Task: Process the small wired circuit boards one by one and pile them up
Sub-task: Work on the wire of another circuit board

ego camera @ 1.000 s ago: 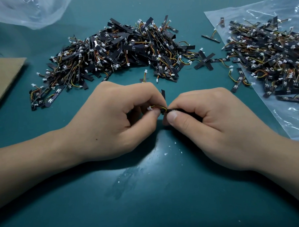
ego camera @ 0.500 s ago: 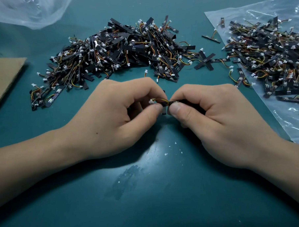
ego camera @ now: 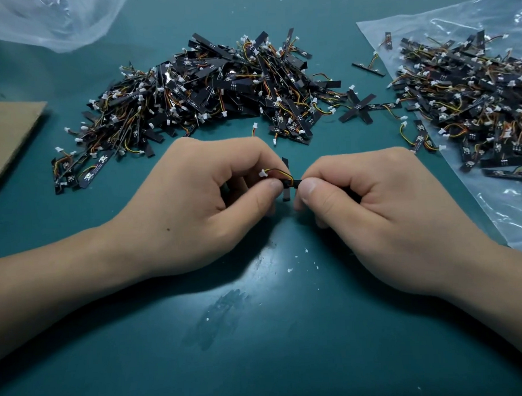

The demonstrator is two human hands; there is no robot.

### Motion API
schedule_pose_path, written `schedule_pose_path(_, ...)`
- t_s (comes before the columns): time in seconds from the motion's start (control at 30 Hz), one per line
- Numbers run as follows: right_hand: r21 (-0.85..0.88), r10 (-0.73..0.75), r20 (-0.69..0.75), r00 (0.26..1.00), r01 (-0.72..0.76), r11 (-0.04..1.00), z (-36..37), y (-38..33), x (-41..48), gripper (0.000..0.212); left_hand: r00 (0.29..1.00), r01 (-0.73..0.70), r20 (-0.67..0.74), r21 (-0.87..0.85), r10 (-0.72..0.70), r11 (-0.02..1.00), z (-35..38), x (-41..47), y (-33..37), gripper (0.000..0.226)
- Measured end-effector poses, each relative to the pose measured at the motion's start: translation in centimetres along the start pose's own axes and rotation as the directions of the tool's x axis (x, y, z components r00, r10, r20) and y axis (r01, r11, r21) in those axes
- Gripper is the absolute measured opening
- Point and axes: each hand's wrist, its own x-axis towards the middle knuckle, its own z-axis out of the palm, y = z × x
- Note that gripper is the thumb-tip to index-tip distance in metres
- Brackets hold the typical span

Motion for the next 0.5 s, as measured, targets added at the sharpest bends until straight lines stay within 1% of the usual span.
schedule_pose_path(0.17,-0.005,-0.003,0.003,1.000,0.003,1.000,-0.04,-0.09,0.02,0.029,1.000,-0.005,-0.005,-0.004,0.005,1.000,-0.13,0.03,-0.08,0.011)
schedule_pose_path(0.27,0.016,0.014,0.010,1.000,-0.014,1.000,-0.14,-0.12,0.05,0.029,1.000,-0.032,0.002,0.023,0.032,0.999,-0.12,0.11,0.11,0.011)
schedule_pose_path(0.33,-0.005,0.014,0.022,1.000,-0.014,1.000,-0.16,-0.13,0.02,0.031,0.999,-0.031,0.008,0.018,0.031,0.999,-0.06,0.08,0.26,0.011)
schedule_pose_path(0.5,-0.024,-0.005,0.030,1.000,0.005,1.000,-0.25,-0.18,0.06,0.034,0.998,0.042,0.040,-0.054,-0.040,0.998,-0.05,-0.10,0.25,0.014)
